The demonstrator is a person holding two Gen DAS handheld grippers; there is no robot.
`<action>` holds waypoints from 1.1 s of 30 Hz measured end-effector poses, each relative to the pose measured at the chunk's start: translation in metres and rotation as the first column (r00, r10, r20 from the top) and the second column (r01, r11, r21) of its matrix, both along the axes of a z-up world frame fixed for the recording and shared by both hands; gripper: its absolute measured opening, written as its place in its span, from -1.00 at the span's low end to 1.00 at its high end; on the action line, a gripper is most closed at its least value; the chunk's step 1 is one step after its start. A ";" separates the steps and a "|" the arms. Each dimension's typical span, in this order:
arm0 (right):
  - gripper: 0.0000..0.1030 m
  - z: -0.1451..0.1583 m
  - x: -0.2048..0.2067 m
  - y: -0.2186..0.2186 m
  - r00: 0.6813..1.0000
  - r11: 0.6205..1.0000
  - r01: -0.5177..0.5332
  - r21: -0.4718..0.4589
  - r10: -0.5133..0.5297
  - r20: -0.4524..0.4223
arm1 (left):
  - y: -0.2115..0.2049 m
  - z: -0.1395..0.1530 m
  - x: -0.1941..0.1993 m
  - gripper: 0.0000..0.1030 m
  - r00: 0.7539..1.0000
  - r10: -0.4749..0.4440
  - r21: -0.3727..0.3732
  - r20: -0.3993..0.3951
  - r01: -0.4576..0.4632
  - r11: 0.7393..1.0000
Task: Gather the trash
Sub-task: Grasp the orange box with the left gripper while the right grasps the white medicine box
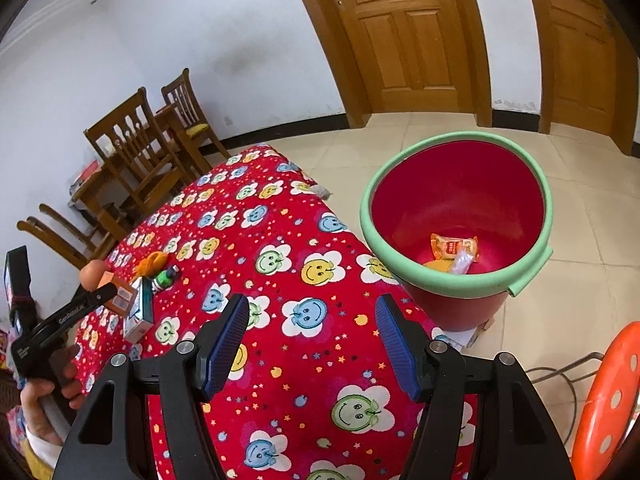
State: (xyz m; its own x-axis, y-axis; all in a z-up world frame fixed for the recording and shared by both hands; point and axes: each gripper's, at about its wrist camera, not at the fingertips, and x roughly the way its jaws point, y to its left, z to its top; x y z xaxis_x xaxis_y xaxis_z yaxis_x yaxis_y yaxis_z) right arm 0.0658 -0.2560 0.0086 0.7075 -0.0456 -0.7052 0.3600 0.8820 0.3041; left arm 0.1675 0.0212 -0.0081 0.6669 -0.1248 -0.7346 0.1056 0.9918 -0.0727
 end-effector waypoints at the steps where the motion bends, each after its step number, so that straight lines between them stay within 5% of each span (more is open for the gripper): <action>1: 0.30 -0.001 0.001 0.001 1.000 1.000 0.003 -0.001 -0.003 -0.005 | 0.000 -0.002 0.001 0.57 1.000 -0.008 -0.005 -0.001 0.008 1.000; 6: 0.30 -0.004 0.002 0.002 1.000 1.000 0.007 0.002 -0.007 -0.018 | -0.004 -0.009 0.007 0.55 0.999 -0.036 -0.007 -0.003 0.036 0.999; 9: 0.30 -0.006 0.002 0.002 1.000 1.000 0.005 0.004 -0.005 -0.021 | -0.006 -0.011 0.008 0.15 0.998 -0.056 -0.016 -0.014 0.056 0.998; 19: 0.30 -0.006 0.009 0.015 0.999 0.999 -0.033 -0.002 0.033 -0.024 | 0.013 -0.002 -0.010 0.14 1.000 -0.013 -0.055 -0.006 0.013 0.998; 33: 0.30 0.000 0.042 0.068 0.985 0.985 -0.173 -0.016 0.173 -0.025 | 0.059 0.006 -0.049 0.14 0.998 0.069 -0.019 0.012 -0.068 0.997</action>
